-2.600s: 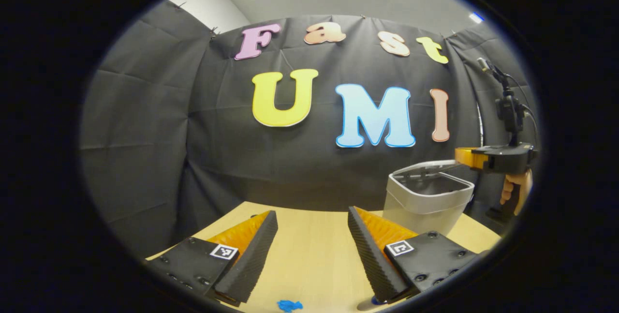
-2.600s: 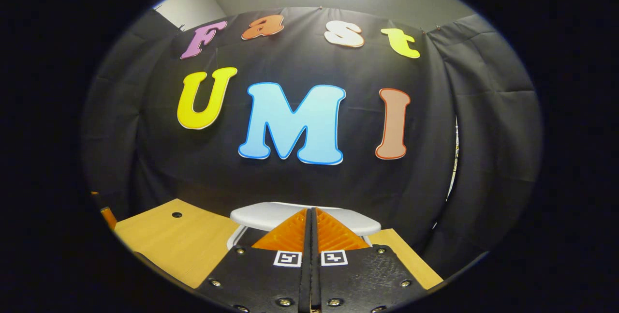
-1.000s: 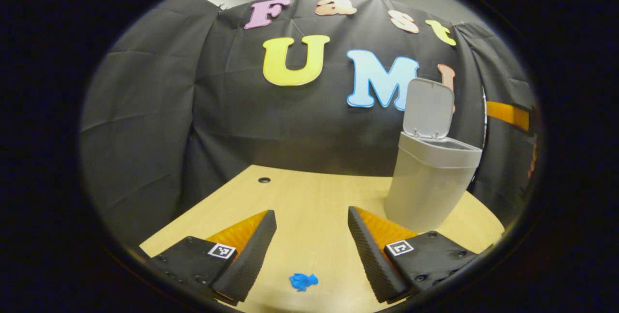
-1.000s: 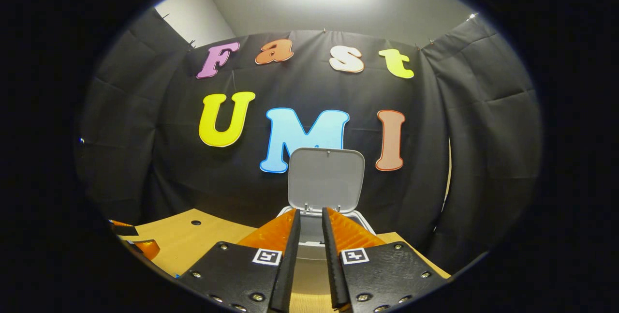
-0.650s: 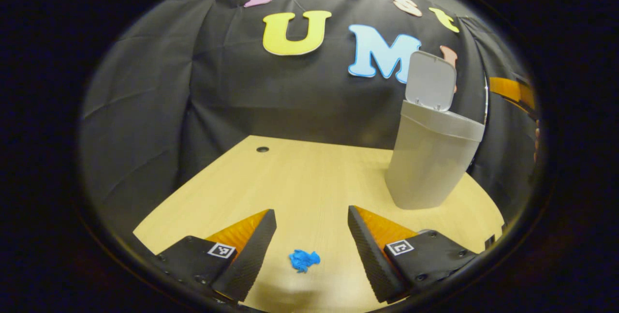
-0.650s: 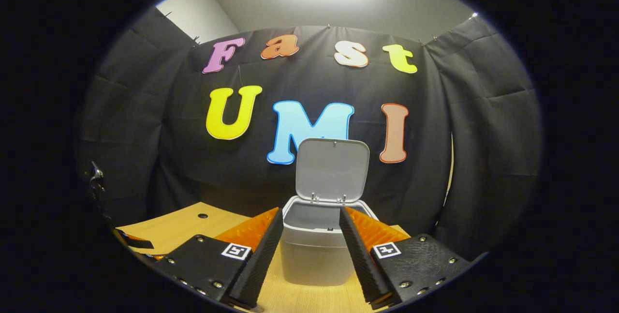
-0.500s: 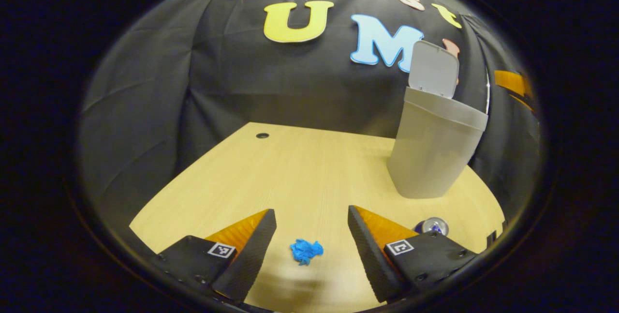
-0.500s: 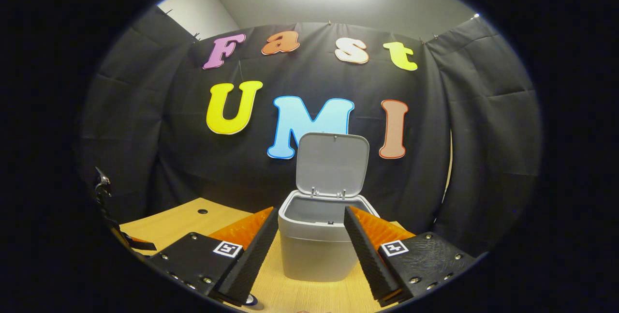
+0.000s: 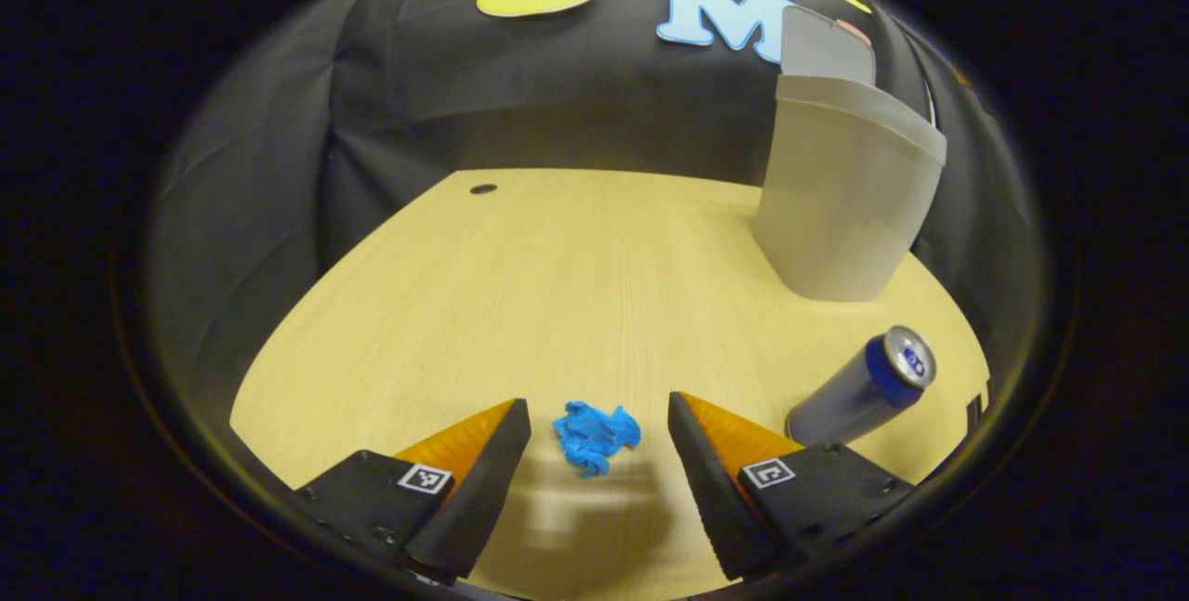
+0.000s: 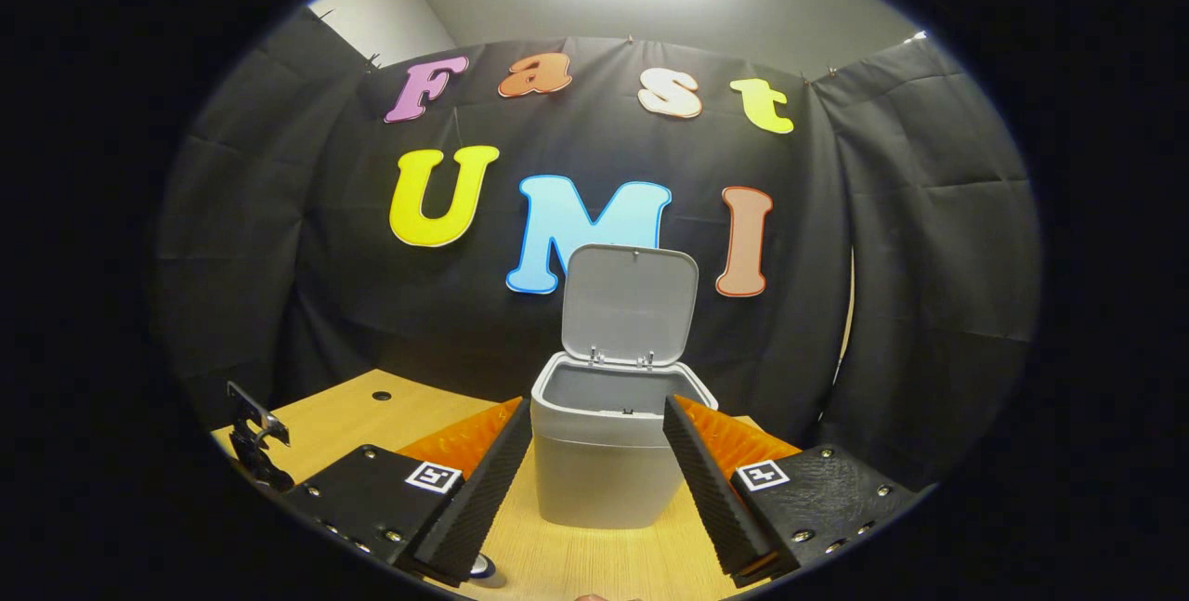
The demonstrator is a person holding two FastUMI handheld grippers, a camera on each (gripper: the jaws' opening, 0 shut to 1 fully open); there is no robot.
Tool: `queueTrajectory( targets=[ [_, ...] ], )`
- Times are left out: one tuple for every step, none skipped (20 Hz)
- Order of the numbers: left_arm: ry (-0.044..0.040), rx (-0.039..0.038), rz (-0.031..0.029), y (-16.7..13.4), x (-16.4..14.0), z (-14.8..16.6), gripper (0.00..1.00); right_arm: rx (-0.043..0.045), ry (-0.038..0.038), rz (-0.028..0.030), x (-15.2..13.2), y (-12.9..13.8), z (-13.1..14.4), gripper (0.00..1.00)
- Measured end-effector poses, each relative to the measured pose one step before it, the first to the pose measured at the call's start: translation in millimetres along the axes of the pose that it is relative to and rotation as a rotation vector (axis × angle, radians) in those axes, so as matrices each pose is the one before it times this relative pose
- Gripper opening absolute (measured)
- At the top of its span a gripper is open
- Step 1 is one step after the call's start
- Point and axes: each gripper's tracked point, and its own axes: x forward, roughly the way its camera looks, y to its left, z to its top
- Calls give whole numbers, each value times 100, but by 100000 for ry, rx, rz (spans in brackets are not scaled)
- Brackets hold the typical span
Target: Press the lid of the desktop garbage bin to open it, pick up the crumpled paper on the desktop and throw it into the bin, then pick up the pop can on the desktop and drop it into the bin, and finally close the garbage bin lid.
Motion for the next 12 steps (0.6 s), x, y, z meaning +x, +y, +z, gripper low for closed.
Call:
queueTrajectory(
  targets=[
    [1551,168,232,120,487,-394,99,19,692,-365,-16,-58,-201,92],
    [1216,164,56,119,438,-351,99,-81,450,-303,-60,-29,-167,92],
    [1247,175,274,15,514,-479,98,-117,382,-285,-52,4,-56,92],
    [1001,183,-30,67,385,-369,99,-152,273,-228,-59,5,-118,92],
    [451,155,221,47,384,-190,99,-129,122,-480,22,-55,35,92],
    [174,192,45,59,146,-135,94,-119,293,-321,-9,-90,-97,92],
    [427,392,283,104,192,-273,88,-163,94,-383,15,-82,-48,92],
    [890,414,356,110,135,-154,83,-225,-72,-374,62,-112,54,92],
    [-1573,1675,730,217,229,163,79,-195,-70,-305,59,-139,73,92],
    [402,805,555,40,124,-14,75,-152,-22,-127,146,-65,-53,92],
    [-832,1048,295,109,100,108,67,-41,83,-88,200,-61,10,92],
    [-305,-61,1168,411,89,-14,62,217,72,-8,133,-135,-97,92]
  ],
)
